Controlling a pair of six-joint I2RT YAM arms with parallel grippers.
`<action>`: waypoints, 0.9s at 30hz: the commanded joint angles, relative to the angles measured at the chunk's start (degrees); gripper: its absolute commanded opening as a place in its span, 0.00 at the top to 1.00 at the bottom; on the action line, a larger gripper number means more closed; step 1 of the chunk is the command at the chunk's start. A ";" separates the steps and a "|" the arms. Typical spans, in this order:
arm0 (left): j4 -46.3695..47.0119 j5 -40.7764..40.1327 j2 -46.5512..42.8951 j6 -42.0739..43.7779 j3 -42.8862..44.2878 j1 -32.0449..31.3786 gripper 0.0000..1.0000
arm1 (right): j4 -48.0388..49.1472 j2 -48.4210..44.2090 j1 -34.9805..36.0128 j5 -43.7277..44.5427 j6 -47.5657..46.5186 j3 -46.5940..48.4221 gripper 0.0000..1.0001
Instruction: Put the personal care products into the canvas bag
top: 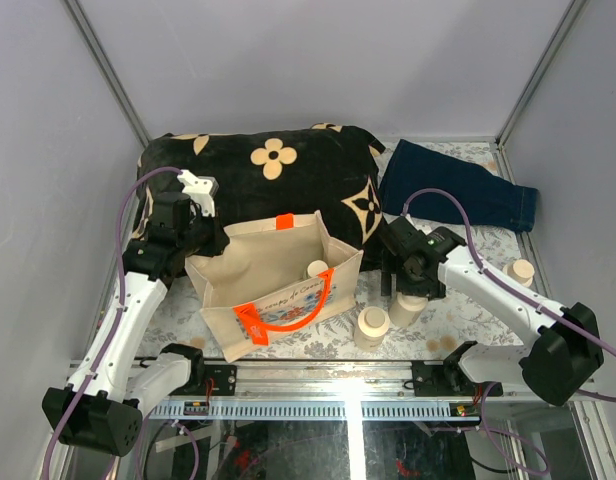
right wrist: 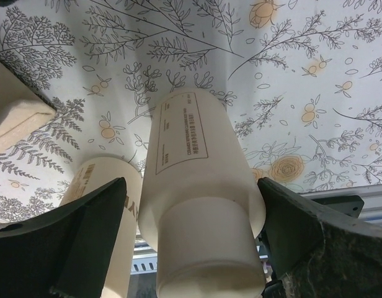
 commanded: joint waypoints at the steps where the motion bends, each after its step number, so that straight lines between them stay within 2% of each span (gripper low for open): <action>1: 2.38 0.17 0.34 0.86 0.02 0.29 0.83 | -1.39 -1.57 -0.19 -1.42 0.53 -1.29 0.09; 5: 2.55 0.49 0.61 0.81 -0.07 0.31 0.84 | 0.35 -1.52 -0.21 -1.57 0.17 -2.79 0.23; 6: 2.63 0.61 0.74 0.84 0.02 0.32 0.84 | 0.91 -1.46 -0.21 -1.57 -0.01 -3.22 0.29; 10: 2.74 0.69 0.94 0.89 0.08 0.29 0.84 | 1.03 -0.87 -0.17 -0.54 -1.70 -1.48 0.66; 15: 2.82 0.82 1.30 0.81 0.38 0.31 0.85 | -7.24 0.29 -0.20 6.27 -4.44 9.49 1.00; 19: 3.20 0.88 1.50 0.96 0.13 0.32 0.85 | -12.16 1.66 -0.13 8.81 -8.61 23.80 1.00; 24: 3.89 1.31 2.07 0.81 -0.15 0.31 0.86 | -17.95 7.50 -0.12 10.33 -12.11 47.12 1.00; 27: 4.34 1.50 2.42 0.83 -0.41 0.32 0.86 | -15.41 8.88 -0.12 8.82 -15.65 55.00 1.00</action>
